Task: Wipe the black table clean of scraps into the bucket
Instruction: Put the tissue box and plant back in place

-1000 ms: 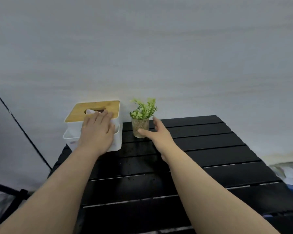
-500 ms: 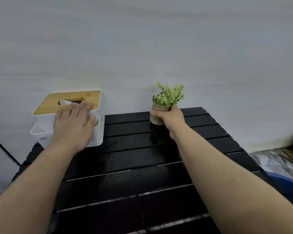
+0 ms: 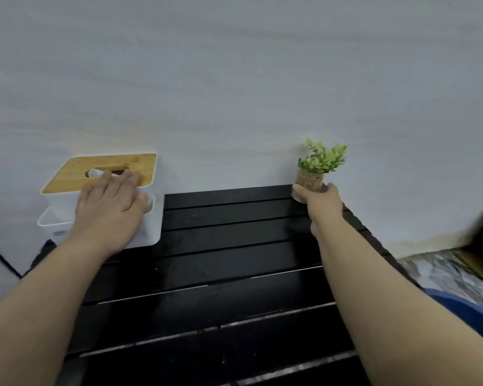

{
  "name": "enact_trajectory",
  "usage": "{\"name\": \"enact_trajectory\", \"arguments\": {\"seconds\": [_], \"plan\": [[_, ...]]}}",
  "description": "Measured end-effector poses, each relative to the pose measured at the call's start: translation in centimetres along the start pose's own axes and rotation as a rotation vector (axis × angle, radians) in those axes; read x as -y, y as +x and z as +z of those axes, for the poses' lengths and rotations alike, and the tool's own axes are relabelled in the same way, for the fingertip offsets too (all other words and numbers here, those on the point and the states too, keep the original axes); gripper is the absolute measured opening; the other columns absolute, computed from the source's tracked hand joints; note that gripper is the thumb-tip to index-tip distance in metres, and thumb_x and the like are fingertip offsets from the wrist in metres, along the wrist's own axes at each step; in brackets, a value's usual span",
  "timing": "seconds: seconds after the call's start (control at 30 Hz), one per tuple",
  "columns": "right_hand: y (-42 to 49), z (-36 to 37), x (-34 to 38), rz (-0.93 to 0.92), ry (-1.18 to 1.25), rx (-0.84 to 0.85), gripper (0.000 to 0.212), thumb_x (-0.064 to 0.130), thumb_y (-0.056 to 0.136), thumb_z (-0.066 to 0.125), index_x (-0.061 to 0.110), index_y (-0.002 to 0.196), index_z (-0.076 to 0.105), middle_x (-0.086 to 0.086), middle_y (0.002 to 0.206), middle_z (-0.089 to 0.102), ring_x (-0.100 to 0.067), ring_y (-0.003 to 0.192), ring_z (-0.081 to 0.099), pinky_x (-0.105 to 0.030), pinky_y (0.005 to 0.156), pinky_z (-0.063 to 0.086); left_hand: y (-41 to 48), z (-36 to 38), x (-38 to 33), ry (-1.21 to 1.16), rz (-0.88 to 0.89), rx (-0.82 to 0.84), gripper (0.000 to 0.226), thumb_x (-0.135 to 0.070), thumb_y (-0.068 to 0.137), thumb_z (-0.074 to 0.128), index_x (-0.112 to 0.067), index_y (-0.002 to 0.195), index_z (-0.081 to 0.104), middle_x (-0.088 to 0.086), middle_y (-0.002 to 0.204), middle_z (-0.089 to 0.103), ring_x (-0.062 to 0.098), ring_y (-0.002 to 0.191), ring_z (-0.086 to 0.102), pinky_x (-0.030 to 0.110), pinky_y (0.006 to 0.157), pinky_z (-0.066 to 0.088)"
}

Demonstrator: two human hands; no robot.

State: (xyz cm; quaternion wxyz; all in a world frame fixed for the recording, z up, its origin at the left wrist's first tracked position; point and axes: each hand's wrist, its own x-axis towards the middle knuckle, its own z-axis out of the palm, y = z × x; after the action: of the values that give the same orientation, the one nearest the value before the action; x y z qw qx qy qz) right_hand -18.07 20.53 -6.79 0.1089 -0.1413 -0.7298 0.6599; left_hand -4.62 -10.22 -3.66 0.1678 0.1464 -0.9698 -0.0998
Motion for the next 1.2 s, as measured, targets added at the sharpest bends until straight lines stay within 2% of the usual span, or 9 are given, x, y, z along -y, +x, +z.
{"name": "enact_trajectory", "arguments": {"seconds": [0.1,0.2,0.3,0.43,0.53,0.7,0.8,0.93,1.2], "plan": [[-5.7,2.6,0.5,-0.057,0.136,-0.089,0.057,0.034,0.080,0.067,0.017,0.128,0.044,-0.002,0.128,0.052,-0.021,0.116,0.052,-0.028,0.084,0.042,-0.6,-1.4,1.1,-0.101,0.006,-0.152,0.051,-0.038,0.088,0.034,-0.021,0.136,0.035,0.008,0.147,0.033,0.030,0.140,0.017,0.048,0.113,0.014],[-11.7,7.8,2.7,-0.040,0.232,0.261,0.059,0.043,0.087,0.056,0.027,0.138,0.031,0.005,0.142,0.041,-0.011,0.118,0.044,-0.028,0.090,0.034,-0.7,-3.0,3.5,-0.324,-0.154,-0.317,0.047,-0.033,0.088,0.041,-0.016,0.132,0.040,0.015,0.137,0.042,0.032,0.132,0.031,0.048,0.109,0.025],[-15.8,12.4,4.9,-0.012,0.126,0.709,0.057,0.052,0.087,0.050,0.040,0.138,0.028,0.005,0.145,0.036,-0.012,0.118,0.040,-0.031,0.088,0.030,-0.7,-3.4,5.5,-0.526,-0.315,-0.289,0.048,-0.030,0.089,0.042,-0.019,0.136,0.036,0.014,0.142,0.036,0.026,0.129,0.035,0.036,0.106,0.027],[-18.1,15.4,5.3,0.001,0.073,0.903,0.060,0.056,0.087,0.047,0.041,0.140,0.023,0.005,0.152,0.026,-0.018,0.137,0.028,-0.035,0.102,0.029,-1.3,-3.0,6.0,-0.805,-0.409,-0.141,0.049,-0.044,0.089,0.038,-0.026,0.134,0.036,0.008,0.142,0.039,0.024,0.125,0.040,0.043,0.105,0.034],[-18.1,15.1,5.2,0.013,0.078,0.889,0.055,0.058,0.086,0.045,0.043,0.137,0.030,0.007,0.148,0.032,-0.016,0.132,0.032,-0.031,0.094,0.028,-1.5,-3.3,5.4,-0.841,-0.432,-0.088,0.051,-0.051,0.087,0.033,-0.026,0.130,0.041,0.006,0.140,0.039,0.024,0.124,0.039,0.048,0.105,0.034],[-14.4,10.7,5.2,0.004,0.124,0.760,0.043,0.065,0.083,0.041,0.044,0.120,0.046,0.017,0.131,0.047,-0.008,0.120,0.040,-0.032,0.096,0.032,-2.4,-2.8,0.3,-0.995,-0.229,0.027,0.052,-0.062,0.084,0.035,-0.044,0.133,0.032,-0.009,0.146,0.029,0.012,0.132,0.030,0.039,0.108,0.026],[-11.2,6.9,4.8,-0.009,0.125,0.671,0.055,0.071,0.073,0.042,0.043,0.120,0.048,0.014,0.133,0.050,-0.011,0.124,0.043,-0.041,0.108,0.033,-2.3,-1.4,-4.8,-1.087,-0.196,0.082,0.050,-0.058,0.086,0.036,-0.044,0.134,0.030,-0.009,0.148,0.025,0.013,0.134,0.028,0.042,0.112,0.023],[-7.2,3.0,4.6,0.019,0.133,0.605,0.065,0.079,0.062,0.045,0.043,0.117,0.050,0.010,0.131,0.052,-0.015,0.124,0.045,-0.048,0.109,0.033,-1.7,0.7,-10.2,-1.157,-0.195,0.139,0.049,-0.054,0.088,0.034,-0.042,0.135,0.030,-0.008,0.149,0.025,0.015,0.135,0.027,0.045,0.114,0.021],[-4.2,0.5,3.2,0.080,0.155,0.645,0.073,0.079,0.067,0.041,0.045,0.131,0.039,0.011,0.144,0.040,-0.014,0.135,0.033,-0.049,0.114,0.024,-1.5,2.7,-13.6,-1.170,-0.227,0.205,0.050,-0.054,0.089,0.031,-0.042,0.137,0.024,-0.011,0.151,0.021,0.014,0.136,0.023,0.037,0.107,0.018]]}}
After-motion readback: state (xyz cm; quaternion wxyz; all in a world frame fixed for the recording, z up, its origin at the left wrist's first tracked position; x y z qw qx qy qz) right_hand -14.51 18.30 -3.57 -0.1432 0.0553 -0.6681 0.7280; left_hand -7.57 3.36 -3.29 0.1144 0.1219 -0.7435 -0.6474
